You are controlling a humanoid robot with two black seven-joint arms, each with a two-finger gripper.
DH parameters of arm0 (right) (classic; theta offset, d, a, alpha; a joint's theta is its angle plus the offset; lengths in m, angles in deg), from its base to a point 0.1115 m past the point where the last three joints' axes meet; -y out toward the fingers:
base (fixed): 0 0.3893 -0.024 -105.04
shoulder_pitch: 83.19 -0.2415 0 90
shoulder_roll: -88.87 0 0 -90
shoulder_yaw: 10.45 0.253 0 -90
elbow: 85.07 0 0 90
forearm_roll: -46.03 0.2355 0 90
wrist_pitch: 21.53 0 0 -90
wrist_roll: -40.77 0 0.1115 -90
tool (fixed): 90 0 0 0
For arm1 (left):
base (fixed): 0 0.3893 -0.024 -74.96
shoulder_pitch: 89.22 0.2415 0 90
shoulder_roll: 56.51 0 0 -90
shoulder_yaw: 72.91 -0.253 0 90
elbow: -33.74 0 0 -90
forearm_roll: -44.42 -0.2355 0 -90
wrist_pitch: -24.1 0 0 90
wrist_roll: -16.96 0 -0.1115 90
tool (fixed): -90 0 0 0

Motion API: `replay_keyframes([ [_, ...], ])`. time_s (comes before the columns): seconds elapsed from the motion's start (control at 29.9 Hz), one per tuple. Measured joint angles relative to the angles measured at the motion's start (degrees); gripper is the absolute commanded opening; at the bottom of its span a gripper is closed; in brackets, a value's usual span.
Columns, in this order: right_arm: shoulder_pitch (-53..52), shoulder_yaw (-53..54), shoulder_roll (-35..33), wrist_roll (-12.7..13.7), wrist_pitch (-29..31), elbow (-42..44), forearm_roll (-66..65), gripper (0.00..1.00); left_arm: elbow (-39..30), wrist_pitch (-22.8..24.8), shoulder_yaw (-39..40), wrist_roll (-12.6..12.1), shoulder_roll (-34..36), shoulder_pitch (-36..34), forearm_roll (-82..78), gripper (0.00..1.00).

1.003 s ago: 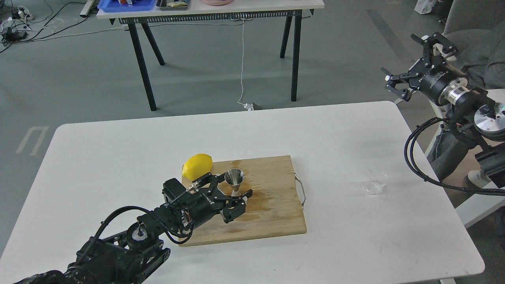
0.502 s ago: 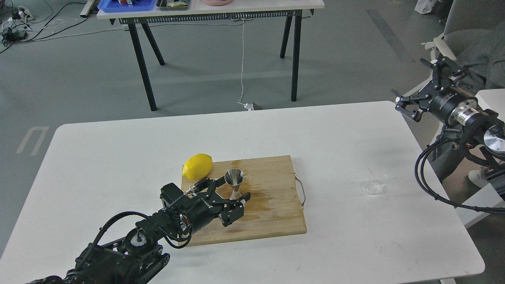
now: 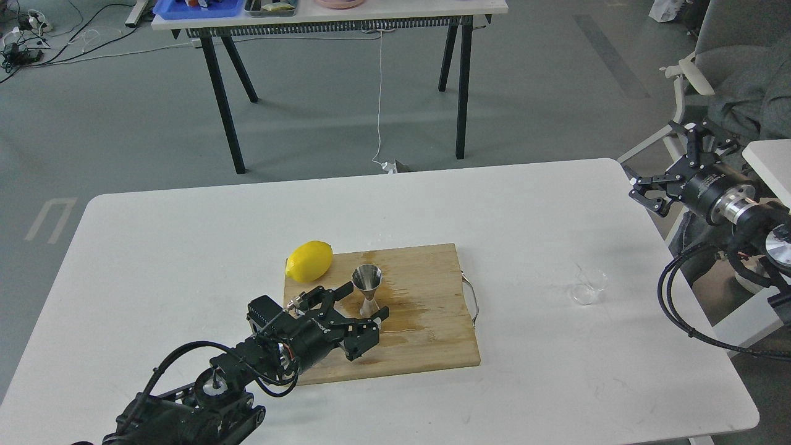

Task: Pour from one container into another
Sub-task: 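Open the left gripper and withdraw the left arm from the jigger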

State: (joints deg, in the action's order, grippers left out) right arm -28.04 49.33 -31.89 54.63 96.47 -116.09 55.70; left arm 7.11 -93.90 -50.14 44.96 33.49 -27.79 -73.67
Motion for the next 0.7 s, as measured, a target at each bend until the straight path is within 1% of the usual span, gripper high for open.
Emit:
replay_keyframes([
  [0.13,0.36,0.19,-0.20,0.02,0.00,-0.02,0.00,0.98,-0.06,0.00,-0.15,0.00,1.33,0.13,1.59,0.94],
  [0.43,0.45,0.93,-0.35,0.03,0.00,-0.10,0.00,0.98,-1.95,-0.01,-0.01,0.02,10.60,3.92,2.86,0.93],
  [0.57,0.50,0.95,-0.38,0.02,0.00,-0.10,0.00,0.98,-5.29,0.01,0.14,-0.01,14.45,6.40,3.58,0.92],
  [0.64,0.50,0.95,-0.38,-0.02,0.00,-0.10,0.00,0.98,-8.16,0.01,0.16,0.02,17.13,7.42,5.02,0.91],
  [0.7,0.50,1.00,-0.38,-0.12,0.00,-0.10,0.00,0.98,-12.52,0.01,0.16,0.01,21.18,7.84,8.45,0.90],
])
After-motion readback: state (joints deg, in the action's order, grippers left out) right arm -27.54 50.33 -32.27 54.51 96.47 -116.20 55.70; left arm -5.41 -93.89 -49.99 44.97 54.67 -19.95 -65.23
